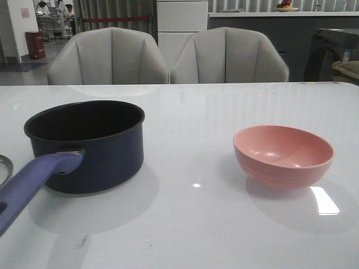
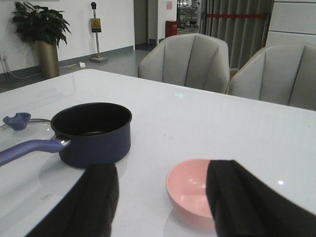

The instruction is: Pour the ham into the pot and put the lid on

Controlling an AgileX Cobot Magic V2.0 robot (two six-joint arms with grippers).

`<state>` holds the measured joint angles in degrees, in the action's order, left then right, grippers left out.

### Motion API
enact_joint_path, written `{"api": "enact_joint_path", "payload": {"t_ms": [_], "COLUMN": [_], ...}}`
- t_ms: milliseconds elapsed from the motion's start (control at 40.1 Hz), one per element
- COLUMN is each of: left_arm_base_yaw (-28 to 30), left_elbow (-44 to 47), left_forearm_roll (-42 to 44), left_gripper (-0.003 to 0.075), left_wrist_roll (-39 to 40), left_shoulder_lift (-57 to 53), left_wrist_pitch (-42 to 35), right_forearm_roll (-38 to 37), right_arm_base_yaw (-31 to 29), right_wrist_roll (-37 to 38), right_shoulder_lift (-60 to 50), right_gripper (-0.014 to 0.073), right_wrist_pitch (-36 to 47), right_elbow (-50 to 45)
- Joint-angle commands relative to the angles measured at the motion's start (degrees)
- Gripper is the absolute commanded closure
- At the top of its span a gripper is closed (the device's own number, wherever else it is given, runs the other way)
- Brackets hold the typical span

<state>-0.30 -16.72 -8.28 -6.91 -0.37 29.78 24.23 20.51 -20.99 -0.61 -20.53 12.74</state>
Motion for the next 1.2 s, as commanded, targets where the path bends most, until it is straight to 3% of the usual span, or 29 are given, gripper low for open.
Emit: {"api": "enact_joint_path", "payload": {"t_ms": [0,100,200,524,823,1172], "left_arm_base_yaw": [-0.4,-0.4,-0.4,-0.4,-0.4,-0.4], "left_elbow": [-1.6,-1.6,-1.6,-5.7,-17.7,-30.3], "left_forearm_roll": [-0.5,-0.5,-0.9,-1.0,-1.0,-1.4], "left_gripper": [0.0095,0.0095,0.0095,0.0095,0.0089,0.0090], "left_wrist_roll": [0.1,0.1,0.1,0.4,0.6,4.7], "left_shoulder_lift": [-0.4,-0.4,-0.4,5.4,28.5,54.1], "left_wrist_pitch": [-4.4,-4.9,-5.0,-3.5,7.9,14.8], "right_forearm_roll": [0.8,-0.2,-0.3,-0.2,-0.2,-0.2], "right_arm_base_yaw": [0.0,0.0,0.0,0.0,0.0,0.0], "right_wrist_roll": [-0.2,-0.2,-0.2,-0.2,-0.2,-0.2], "right_shoulder_lift": [-0.7,-0.7,-0.7,-0.7,-0.7,-0.7], "right_gripper": [0.0194,0.0470,0.0412,0.0412,0.0412,0.0412], "right_wrist_pitch": [3.3,3.4,3.6,3.5,3.5,3.5], "right_elbow": [0.4,-0.6,-0.6,-0.6,-0.6,-0.6]}}
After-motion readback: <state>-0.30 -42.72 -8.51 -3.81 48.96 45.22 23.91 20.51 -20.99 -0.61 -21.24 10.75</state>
